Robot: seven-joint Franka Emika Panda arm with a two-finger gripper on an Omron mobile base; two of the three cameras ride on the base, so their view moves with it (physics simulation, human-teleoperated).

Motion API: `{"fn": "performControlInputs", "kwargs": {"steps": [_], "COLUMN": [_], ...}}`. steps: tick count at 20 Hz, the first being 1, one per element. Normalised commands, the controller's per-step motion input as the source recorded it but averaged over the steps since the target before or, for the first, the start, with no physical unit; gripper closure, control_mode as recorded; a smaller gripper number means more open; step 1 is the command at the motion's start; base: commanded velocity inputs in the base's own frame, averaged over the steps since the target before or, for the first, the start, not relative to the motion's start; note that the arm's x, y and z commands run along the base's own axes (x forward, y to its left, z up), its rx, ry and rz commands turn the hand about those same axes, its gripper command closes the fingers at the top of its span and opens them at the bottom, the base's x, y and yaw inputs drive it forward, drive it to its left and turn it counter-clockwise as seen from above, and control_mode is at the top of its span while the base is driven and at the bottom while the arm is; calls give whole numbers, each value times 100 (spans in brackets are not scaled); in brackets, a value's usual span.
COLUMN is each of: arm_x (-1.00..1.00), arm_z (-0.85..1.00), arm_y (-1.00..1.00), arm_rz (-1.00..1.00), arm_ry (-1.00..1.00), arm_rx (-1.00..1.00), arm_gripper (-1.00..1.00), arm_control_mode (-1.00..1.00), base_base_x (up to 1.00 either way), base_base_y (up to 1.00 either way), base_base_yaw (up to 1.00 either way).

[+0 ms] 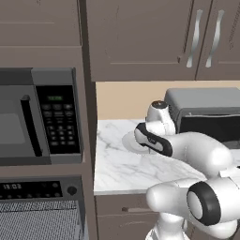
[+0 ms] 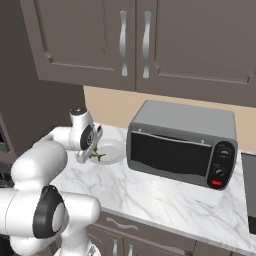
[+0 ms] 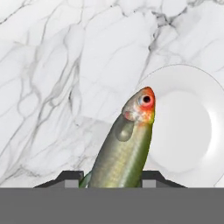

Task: Take the fish from the oven and place it on the plate on the counter.

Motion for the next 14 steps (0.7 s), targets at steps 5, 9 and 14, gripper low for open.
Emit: {"fn": "performControlInputs", "kwargs": {"steps": [5,9,14], "arm_x": [27,6,33], "arm_z": [-18,-18,-25], "arm_y": [0,0,0], "arm_rz": [0,0,0], "arm_ry": [8,0,1], "arm_rx": [-3,0,0], "arm_gripper": [100,100,100], "arm_control_mode": [-100,-100,-100], "base_base_x": [0,0,0], "base_base_y": [0,0,0], "base_base_yaw": [0,0,0]}}
